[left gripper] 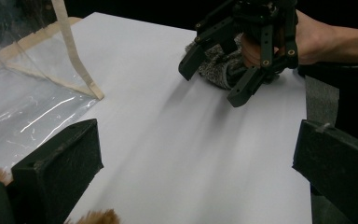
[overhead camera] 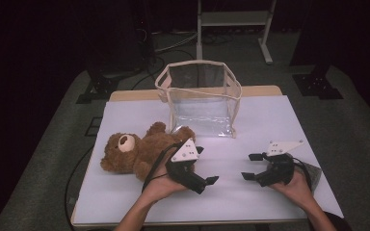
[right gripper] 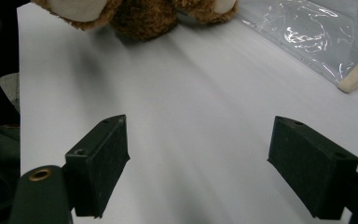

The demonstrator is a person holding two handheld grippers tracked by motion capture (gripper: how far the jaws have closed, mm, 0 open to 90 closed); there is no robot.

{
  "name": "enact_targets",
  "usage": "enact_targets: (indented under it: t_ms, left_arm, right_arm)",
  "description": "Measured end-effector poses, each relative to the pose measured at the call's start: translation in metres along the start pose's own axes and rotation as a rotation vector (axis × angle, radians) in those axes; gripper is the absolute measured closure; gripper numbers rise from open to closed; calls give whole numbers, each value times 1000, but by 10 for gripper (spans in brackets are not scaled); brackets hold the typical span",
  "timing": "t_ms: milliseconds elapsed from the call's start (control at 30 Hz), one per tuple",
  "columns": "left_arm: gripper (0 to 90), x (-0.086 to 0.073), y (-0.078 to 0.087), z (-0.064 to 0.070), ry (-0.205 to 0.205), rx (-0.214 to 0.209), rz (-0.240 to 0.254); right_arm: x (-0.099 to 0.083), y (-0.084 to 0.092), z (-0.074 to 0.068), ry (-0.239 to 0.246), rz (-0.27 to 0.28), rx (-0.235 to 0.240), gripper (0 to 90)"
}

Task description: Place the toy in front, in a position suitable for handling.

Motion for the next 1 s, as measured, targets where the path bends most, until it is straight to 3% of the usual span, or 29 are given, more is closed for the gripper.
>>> enact_targets:
  t_ms: [500, 667, 833, 1000]
  left_arm:
    - [4, 7, 10, 4, -51, -34, -7]
    - [28, 13, 25, 2, -81, -43, 6]
    - [32, 18, 43, -6, -113, -25, 6]
    - [32, 23, 60, -14, -119, -10, 25]
  right_arm:
    - [-1, 2, 1, -10, 3, -2, 185]
    - [1, 4, 2, -18, 19, -3, 185]
    - [1, 2, -1, -14, 14, 2, 185]
    - [2, -1, -3, -5, 9, 8, 185]
Point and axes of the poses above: each handheld gripper's, and its own axes: y roughly backward along the jaws, x roughly out of its top, z roughly to its right, the point moved 9 cm from there along -y, roughly forward along the jaws, and after that the axes turned 3 degrees about y, right-handed, at the moved point
